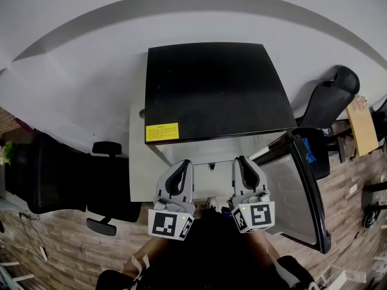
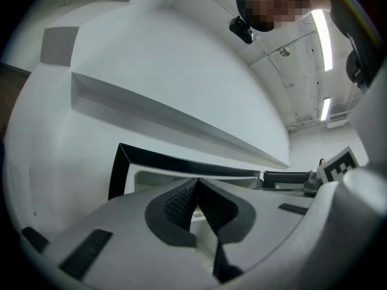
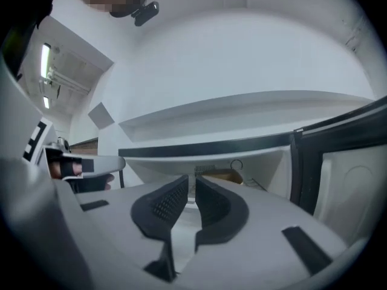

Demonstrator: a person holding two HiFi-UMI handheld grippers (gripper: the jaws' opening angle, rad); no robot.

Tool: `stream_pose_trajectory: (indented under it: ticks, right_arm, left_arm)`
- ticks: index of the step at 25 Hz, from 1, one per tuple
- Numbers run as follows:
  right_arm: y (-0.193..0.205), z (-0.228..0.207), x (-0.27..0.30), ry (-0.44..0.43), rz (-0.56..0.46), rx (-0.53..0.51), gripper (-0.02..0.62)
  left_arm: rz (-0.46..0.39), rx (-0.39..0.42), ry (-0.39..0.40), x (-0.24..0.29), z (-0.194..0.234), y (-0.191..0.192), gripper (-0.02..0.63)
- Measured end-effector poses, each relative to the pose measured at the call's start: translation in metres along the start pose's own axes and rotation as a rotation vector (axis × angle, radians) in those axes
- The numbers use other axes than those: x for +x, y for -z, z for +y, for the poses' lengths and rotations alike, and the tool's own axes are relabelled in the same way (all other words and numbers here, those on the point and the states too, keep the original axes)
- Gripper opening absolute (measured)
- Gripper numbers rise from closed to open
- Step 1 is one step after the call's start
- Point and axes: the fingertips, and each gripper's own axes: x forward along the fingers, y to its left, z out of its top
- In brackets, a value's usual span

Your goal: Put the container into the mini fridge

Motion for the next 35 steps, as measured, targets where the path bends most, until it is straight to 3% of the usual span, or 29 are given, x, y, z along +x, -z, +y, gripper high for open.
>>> stream_pose_trajectory:
  ticks: [11, 35]
  right_arm:
    - [-0.007, 0.005, -0.011, 0.008, -0.015, 0.003, 0.021]
    - [-0.002, -0.002, -0.014, 0.032, -0.006, 0.008, 0.02]
  left_arm:
    - [0.001, 0.009, 0.007, -0.002, -0.001, 0.001, 0.009]
    - [0.013, -0.01, 0.026, -0.006, -0.01, 0.005, 0.009]
